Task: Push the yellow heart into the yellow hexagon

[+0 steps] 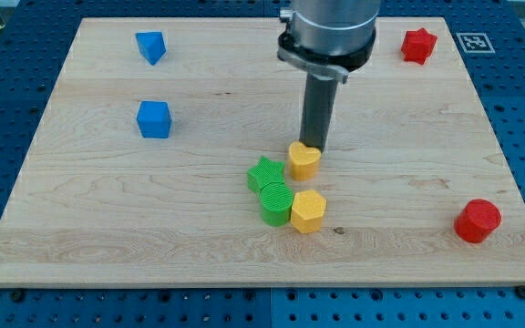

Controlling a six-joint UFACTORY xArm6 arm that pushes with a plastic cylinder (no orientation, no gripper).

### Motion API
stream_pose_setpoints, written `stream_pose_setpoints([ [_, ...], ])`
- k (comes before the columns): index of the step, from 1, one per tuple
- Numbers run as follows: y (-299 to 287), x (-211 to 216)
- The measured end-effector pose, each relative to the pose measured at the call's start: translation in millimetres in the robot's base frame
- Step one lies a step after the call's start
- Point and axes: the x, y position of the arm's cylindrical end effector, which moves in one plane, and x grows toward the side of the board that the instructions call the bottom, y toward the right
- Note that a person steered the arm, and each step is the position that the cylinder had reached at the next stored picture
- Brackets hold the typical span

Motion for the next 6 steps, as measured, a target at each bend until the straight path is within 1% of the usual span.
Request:
stream_pose_setpoints([
  [1, -11.0, -1.8],
  [2, -14.5, -24.8],
  [3, -14.9, -15.8],
  [4, -14.8, 14.0],
  [5, -14.8, 27.1],
  [6, -20.4, -1.4],
])
